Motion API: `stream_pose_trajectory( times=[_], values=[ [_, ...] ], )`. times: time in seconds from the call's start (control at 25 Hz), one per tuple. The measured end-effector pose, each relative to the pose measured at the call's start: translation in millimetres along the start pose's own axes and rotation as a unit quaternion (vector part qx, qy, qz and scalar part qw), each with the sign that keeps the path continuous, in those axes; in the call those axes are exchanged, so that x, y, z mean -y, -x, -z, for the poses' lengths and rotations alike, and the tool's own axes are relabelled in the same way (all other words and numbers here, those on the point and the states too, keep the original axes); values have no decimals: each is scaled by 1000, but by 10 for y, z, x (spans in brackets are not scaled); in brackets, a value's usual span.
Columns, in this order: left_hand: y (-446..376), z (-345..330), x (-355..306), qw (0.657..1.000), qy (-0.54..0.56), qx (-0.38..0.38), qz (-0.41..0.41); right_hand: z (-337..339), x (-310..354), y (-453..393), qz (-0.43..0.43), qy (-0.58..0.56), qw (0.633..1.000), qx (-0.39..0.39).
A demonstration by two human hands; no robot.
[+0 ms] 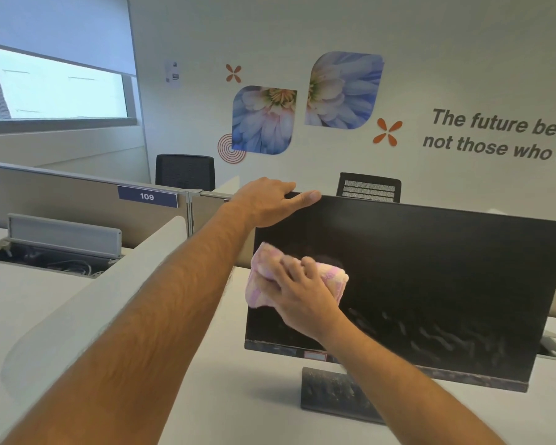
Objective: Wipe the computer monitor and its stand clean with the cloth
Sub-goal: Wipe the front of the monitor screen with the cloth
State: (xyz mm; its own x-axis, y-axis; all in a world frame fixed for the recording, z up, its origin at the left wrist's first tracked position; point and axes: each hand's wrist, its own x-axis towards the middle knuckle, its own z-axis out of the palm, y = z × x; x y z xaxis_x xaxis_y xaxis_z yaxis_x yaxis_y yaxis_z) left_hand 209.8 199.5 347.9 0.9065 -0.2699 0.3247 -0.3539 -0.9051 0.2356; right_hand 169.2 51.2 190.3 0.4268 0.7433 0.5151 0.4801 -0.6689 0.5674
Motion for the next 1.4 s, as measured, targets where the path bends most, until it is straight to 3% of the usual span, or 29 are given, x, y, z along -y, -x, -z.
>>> stream_pose_trajectory(
  times=[0.08,0.12,0.16,0.24,0.28,0.32,0.4,0.44,0.52,0.6,0.64,0.68,0.76,0.8,0.88,0.96,1.0,1.04,1.12,1.16,1.2,1.32,1.36,1.4],
  values=[
    [5,-21,19,1000,8,-4,5,6,45,84,162,47,984,49],
    [13,-33,31,1000,9,-4,9,25,32,107,187,59,979,57],
    [23,-42,35,1000,9,-3,10,16,10,118,159,55,985,48],
    [24,-39,16,1000,5,-1,6,14,-11,96,2,-12,1000,19],
    [18,-30,0,1000,3,-1,2,28,-1,91,-29,-18,999,16],
    [14,-22,-15,1000,1,-2,-2,18,20,99,6,3,1000,28],
    [22,-18,-22,1000,-2,-9,-6,-25,102,230,182,67,977,83],
    [34,-23,-18,1000,-6,-9,-6,4,95,290,225,86,966,92],
    [49,-24,-21,1000,-10,-7,-6,-20,-8,309,160,77,982,68],
    [47,-20,-41,1000,-10,-10,-6,-10,-90,275,-22,-4,999,28],
    [43,-17,-52,1000,-11,-12,-5,1,-95,270,-53,-8,998,18],
    [40,-14,-53,1000,-12,-12,-3,-20,-87,290,-13,7,1000,23],
    [42,-12,-39,1000,-13,-9,0,-46,-49,418,185,65,978,73],
    [42,-15,-30,1000,-15,-6,2,-14,-75,454,226,82,967,83],
    [33,-22,-37,1000,-19,-3,2,-23,-167,428,138,66,987,48],
    [18,-28,-57,1000,-22,-4,2,-20,-201,386,-45,-10,999,11],
    [13,-28,-59,1000,-21,-5,4,-21,-189,384,-57,-6,998,4],
    [15,-32,-54,1000,-20,-6,6,-47,-173,413,-2,10,1000,16],
    [28,-35,-37,1000,-20,-11,8,-59,-169,528,189,57,978,70],
    [36,-39,-37,1000,-21,-12,8,-15,-226,543,216,66,971,75],
    [38,-39,-47,1000,-21,-12,6,8,-294,529,185,59,979,64],
    [15,-49,-75,1000,-22,-10,10,35,-377,490,-55,-22,998,12],
    [4,-52,-73,1000,-23,-11,12,34,-362,501,-48,-10,999,13],
    [-2,-55,-64,999,-25,-13,14,6,-336,546,17,9,999,26]
  ],
)
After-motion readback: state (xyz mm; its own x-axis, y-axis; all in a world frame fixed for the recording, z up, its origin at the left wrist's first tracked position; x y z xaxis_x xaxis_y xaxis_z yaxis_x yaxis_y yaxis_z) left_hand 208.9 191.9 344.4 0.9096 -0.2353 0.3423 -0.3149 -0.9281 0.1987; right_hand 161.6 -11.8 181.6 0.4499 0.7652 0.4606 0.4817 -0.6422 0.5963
